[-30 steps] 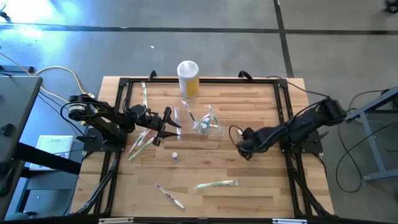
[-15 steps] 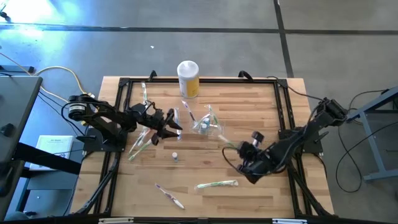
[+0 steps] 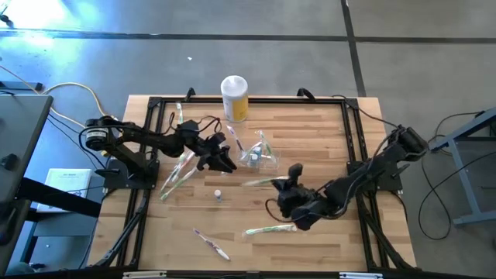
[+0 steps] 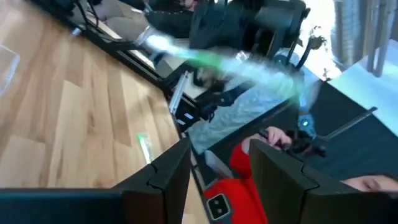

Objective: Pick & Place toothbrushing station
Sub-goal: Put the green toothbrush into the right section of the transparent organizer

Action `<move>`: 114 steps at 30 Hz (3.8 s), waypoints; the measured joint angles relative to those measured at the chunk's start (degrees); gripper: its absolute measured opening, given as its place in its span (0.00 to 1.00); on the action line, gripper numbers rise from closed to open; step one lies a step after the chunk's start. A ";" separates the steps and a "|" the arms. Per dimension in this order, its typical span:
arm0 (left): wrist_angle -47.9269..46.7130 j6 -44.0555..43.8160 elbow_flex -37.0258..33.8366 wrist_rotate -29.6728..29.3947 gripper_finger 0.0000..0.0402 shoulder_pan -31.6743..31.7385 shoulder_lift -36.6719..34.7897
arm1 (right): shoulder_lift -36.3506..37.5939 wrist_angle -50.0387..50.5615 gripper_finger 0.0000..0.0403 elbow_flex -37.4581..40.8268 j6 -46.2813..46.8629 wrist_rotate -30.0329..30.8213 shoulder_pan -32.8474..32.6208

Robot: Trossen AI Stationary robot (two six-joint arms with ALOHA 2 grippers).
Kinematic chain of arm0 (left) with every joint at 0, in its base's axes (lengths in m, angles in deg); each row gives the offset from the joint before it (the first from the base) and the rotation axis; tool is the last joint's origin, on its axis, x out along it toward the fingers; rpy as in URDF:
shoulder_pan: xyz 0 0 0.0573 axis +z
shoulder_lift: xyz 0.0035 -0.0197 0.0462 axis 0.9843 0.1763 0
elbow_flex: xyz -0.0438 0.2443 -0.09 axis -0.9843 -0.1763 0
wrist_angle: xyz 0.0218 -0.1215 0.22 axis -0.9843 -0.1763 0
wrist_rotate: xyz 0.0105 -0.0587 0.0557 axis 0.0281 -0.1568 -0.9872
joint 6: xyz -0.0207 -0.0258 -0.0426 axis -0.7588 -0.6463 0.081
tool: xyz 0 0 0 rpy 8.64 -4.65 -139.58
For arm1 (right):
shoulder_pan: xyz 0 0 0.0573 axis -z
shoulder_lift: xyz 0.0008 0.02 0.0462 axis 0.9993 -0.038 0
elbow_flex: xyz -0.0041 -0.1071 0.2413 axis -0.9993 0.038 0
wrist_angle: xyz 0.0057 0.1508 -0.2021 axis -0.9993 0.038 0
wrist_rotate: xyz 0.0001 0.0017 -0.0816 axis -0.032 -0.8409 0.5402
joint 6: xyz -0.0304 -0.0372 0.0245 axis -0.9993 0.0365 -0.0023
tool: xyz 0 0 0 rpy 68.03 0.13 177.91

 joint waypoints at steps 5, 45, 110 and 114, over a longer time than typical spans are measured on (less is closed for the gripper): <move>-0.89 -5.75 1.66 2.04 0.40 0.02 0.00 | -4.68 -7.21 0.01 0.11 -14.40 2.03 0.42; -17.98 -1.69 10.50 -4.12 0.40 -8.26 0.00 | -8.33 -33.10 0.01 0.02 -67.91 -2.19 9.38; -19.64 14.33 10.46 -13.10 0.08 -8.22 0.68 | -8.24 -33.87 0.06 0.02 -52.68 -5.08 11.95; -19.35 14.35 10.46 -12.81 0.07 -8.24 0.66 | -8.24 -33.57 0.16 0.02 -48.54 -1.88 10.38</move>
